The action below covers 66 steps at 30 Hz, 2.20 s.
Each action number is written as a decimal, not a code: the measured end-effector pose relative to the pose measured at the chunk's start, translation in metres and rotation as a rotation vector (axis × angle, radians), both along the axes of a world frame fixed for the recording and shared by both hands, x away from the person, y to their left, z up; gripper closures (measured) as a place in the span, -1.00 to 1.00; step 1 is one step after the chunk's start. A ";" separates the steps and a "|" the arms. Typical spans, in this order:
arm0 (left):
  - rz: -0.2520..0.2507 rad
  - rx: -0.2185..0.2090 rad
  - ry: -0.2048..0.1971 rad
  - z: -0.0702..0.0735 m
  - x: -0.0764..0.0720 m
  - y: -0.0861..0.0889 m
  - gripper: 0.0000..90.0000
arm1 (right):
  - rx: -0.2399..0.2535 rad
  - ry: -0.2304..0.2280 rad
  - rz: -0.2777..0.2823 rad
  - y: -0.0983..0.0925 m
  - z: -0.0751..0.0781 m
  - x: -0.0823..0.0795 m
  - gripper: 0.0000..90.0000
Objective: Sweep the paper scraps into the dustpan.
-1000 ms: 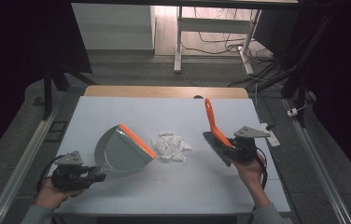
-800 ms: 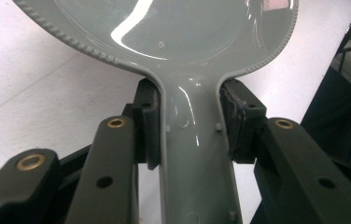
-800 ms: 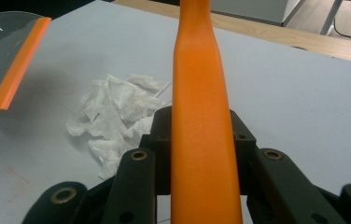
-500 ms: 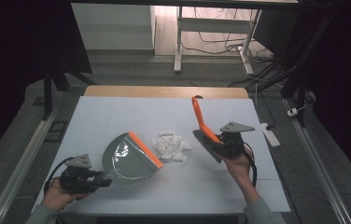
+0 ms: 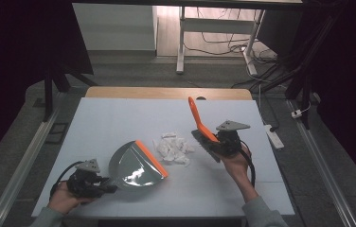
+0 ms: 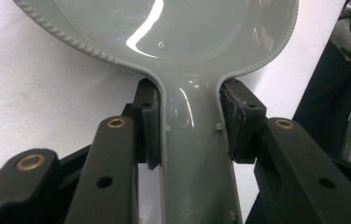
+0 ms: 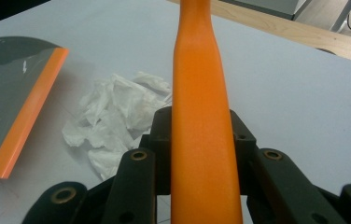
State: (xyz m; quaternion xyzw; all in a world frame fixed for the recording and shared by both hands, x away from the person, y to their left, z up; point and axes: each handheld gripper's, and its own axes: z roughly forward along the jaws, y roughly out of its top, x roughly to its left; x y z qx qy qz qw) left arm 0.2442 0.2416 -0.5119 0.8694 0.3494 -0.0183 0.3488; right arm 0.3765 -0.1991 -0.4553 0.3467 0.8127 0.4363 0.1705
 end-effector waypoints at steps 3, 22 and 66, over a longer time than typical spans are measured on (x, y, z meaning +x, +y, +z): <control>-0.005 0.011 0.010 -0.002 0.001 -0.003 0.36 | 0.000 0.002 -0.001 0.003 0.000 0.004 0.56; -0.030 0.019 0.059 -0.010 0.017 -0.015 0.36 | -0.071 0.009 0.002 0.033 -0.013 0.025 0.56; -0.042 -0.006 0.104 -0.013 0.030 -0.017 0.36 | -0.069 0.066 -0.022 0.082 -0.049 0.054 0.56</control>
